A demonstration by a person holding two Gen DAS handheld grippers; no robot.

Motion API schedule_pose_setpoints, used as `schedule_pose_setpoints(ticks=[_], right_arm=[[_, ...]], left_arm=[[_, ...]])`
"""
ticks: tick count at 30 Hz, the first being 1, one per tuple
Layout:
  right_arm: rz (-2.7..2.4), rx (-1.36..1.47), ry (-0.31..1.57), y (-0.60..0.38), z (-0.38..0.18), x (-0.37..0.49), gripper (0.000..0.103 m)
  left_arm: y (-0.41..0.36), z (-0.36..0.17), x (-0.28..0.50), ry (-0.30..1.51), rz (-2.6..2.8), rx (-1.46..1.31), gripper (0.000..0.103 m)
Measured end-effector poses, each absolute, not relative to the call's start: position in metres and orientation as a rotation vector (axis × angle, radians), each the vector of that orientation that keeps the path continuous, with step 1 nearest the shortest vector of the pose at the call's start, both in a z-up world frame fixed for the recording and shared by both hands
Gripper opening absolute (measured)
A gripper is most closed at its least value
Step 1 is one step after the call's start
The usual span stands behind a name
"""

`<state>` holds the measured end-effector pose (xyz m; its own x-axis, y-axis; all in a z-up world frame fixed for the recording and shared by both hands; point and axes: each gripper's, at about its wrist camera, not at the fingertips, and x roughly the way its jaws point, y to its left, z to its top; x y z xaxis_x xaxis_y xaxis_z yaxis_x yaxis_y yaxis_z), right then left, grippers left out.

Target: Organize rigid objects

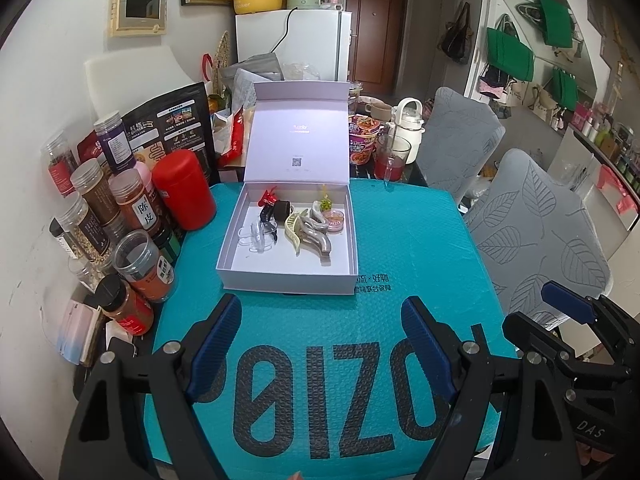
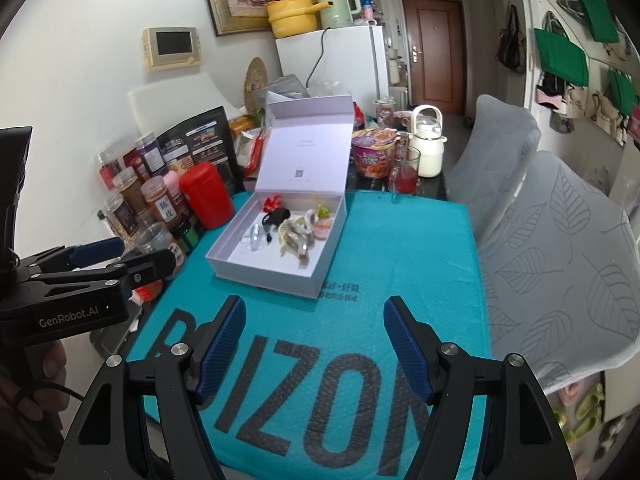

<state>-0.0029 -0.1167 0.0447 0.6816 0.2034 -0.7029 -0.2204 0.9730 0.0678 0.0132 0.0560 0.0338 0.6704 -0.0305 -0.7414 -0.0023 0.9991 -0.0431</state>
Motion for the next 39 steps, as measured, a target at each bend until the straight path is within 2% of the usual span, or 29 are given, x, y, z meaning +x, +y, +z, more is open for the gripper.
schedule_pose_setpoints(ticks=[39], right_arm=[[0.221,-0.025,0.784,-0.1225,0.0462,-0.0057,0.072]], left_arm=[[0.0518,0.0354,0.0123,0.836,-0.02,-0.037,0.083]])
